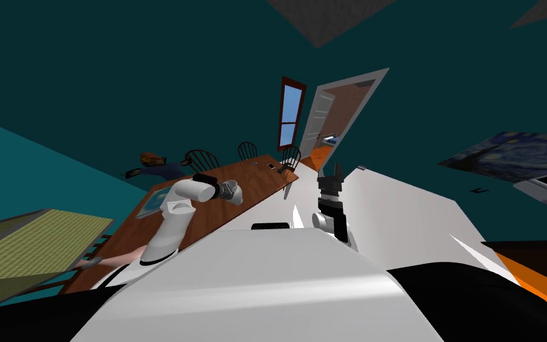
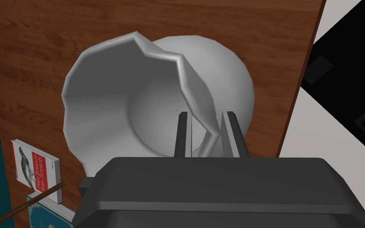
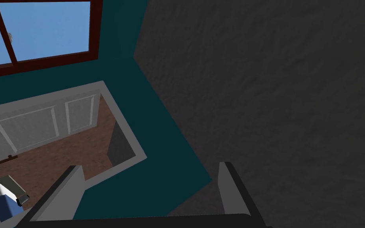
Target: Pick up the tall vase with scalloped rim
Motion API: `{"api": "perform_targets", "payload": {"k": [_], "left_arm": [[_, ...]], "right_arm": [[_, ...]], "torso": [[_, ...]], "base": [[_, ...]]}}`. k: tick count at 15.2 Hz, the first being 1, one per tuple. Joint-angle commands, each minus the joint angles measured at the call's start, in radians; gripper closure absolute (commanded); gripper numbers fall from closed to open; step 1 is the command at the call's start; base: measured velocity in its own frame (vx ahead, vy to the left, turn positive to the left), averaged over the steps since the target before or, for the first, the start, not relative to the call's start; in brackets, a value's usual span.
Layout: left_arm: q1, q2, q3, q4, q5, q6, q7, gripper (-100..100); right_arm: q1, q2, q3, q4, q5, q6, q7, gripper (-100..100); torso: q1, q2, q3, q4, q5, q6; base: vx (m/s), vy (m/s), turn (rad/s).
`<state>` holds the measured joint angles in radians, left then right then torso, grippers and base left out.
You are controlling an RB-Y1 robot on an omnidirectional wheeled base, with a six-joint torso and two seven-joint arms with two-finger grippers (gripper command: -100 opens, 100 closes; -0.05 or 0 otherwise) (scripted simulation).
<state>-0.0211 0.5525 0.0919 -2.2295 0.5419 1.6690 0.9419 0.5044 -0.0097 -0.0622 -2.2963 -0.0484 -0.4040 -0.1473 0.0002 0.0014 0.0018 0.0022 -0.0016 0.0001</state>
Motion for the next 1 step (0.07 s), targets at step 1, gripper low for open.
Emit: {"api": "perform_targets", "payload": {"k": [1], "left_arm": [[0.000, 0.000, 0.000, 0.000, 0.000, 0.000, 0.000, 100]], "right_arm": [[0.000, 0.000, 0.000, 0.000, 0.000, 0.000, 0.000, 0]], "torso": [[0.000, 0.000, 0.000, 0.000, 0.000, 0.000]], "base": [[0.000, 0.013, 0.004]]}}
